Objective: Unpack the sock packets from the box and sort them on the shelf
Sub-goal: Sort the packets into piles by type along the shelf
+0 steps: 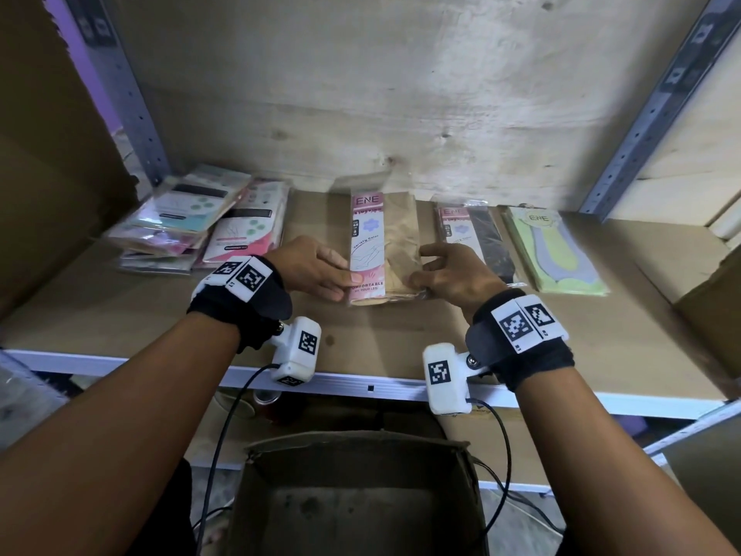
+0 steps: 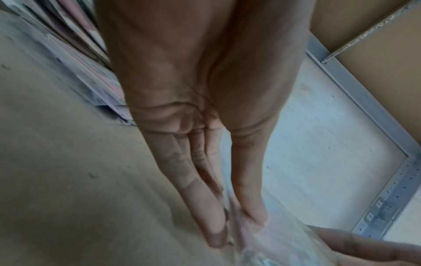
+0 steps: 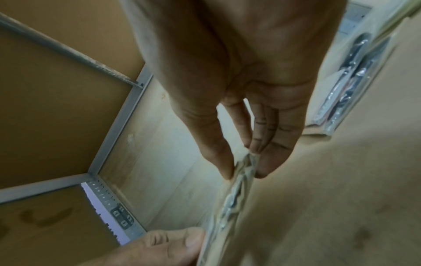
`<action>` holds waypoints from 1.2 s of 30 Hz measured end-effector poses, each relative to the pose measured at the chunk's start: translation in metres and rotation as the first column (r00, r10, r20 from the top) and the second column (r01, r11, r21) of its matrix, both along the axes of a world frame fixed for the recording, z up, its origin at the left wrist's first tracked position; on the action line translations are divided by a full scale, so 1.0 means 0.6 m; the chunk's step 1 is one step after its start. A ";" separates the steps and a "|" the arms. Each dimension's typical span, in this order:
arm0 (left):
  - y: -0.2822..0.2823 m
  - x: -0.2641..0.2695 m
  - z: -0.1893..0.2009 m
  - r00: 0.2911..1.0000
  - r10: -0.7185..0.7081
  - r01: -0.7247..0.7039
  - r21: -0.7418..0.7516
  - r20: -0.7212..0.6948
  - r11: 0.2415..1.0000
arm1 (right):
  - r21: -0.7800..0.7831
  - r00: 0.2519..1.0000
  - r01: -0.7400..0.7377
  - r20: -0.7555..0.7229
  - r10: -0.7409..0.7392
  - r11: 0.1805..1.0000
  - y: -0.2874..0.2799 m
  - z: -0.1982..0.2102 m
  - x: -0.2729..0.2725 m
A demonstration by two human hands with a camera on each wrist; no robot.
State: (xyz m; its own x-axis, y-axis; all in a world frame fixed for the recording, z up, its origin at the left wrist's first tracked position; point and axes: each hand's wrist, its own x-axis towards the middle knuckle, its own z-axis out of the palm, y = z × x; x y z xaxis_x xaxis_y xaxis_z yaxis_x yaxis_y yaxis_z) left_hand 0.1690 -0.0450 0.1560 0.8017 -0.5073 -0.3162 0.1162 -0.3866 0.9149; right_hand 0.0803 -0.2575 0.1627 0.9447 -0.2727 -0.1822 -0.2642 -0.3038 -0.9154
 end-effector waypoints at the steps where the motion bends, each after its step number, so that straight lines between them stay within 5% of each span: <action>1: -0.001 -0.001 0.000 1.000 0.008 -0.008 0.010 -0.001 1.000 | -0.029 1.000 0.005 -0.014 -0.005 1.000 -0.002 -0.001 0.002; 13: -0.016 0.000 -0.004 0.994 0.039 -0.062 0.225 0.107 0.972 | -0.354 0.993 -0.043 -0.120 0.000 0.934 -0.001 0.007 -0.015; 20: -0.031 -0.010 0.001 0.996 0.073 -0.085 0.237 0.058 0.968 | -0.227 0.985 -0.056 -0.169 0.017 0.972 0.009 0.006 -0.014; 36: -0.058 -0.008 -0.007 0.981 0.100 -0.114 0.074 0.169 0.991 | -0.281 0.996 0.000 -0.089 -0.026 0.960 0.000 0.003 -0.002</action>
State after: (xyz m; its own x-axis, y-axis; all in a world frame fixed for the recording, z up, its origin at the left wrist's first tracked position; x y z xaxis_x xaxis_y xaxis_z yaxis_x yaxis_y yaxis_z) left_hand 0.1645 -0.0799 0.1520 0.8944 -0.3934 -0.2126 0.0115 -0.4552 0.8903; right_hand 0.0792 -0.2577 0.1643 0.9236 -0.3376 -0.1816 -0.3482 -0.5407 -0.7658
